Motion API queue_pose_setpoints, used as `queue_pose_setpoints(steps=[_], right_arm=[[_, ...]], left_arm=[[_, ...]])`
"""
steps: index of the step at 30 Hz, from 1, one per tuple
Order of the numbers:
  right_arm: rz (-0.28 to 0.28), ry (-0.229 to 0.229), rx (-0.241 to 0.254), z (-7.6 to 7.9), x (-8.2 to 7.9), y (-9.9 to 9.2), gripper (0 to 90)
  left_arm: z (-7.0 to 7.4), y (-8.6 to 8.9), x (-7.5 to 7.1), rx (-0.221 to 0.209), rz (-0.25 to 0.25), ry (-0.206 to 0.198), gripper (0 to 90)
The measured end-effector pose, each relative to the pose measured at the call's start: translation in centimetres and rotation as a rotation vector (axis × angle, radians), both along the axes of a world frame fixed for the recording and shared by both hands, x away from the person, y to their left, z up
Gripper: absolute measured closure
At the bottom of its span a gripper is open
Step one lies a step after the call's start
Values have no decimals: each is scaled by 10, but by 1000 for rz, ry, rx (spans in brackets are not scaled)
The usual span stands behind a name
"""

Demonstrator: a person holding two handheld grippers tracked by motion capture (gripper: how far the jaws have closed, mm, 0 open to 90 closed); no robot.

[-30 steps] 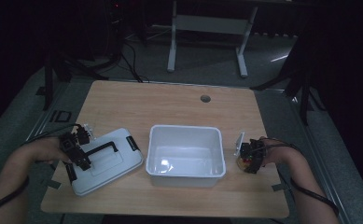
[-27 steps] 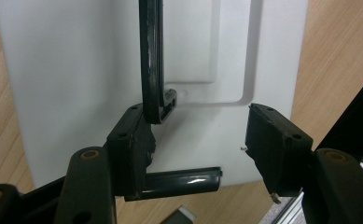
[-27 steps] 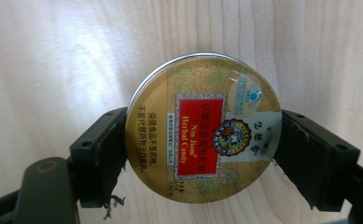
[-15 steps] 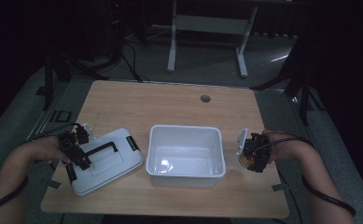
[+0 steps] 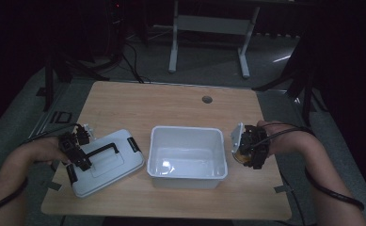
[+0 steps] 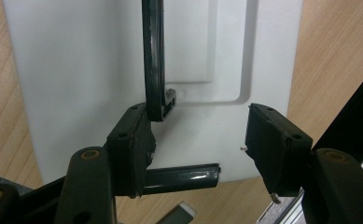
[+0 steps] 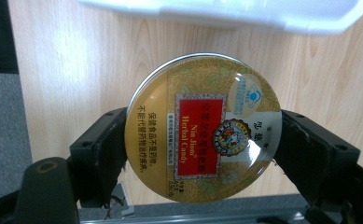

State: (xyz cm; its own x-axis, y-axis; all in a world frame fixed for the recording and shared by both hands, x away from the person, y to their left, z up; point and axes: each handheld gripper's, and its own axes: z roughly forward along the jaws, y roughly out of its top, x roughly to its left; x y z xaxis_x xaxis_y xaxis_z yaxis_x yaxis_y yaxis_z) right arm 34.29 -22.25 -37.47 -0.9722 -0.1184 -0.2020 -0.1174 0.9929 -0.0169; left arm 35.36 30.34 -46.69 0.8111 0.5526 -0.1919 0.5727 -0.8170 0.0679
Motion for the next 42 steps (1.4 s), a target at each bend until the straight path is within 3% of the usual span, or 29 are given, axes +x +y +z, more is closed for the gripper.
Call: queue_pose_setpoints(steps=[9, 11, 20, 26, 42], right_arm=[[68, -30, -16, 13, -2, 29, 204], [83, -18, 4, 15, -3, 35, 204], [149, -18, 6, 17, -6, 65, 204], [179, -5, 16, 13, -8, 75, 204], [174, 21, 32, -7, 2, 84, 205]], left_arm=[[1, 0, 0, 3, -3, 0, 406], [1, 1, -1, 5, 2, 0, 406], [1, 1, -2, 12, -2, -1, 406], [2, 1, -2, 16, -8, -17, 406], [2, 0, -2, 25, -11, -11, 406]])
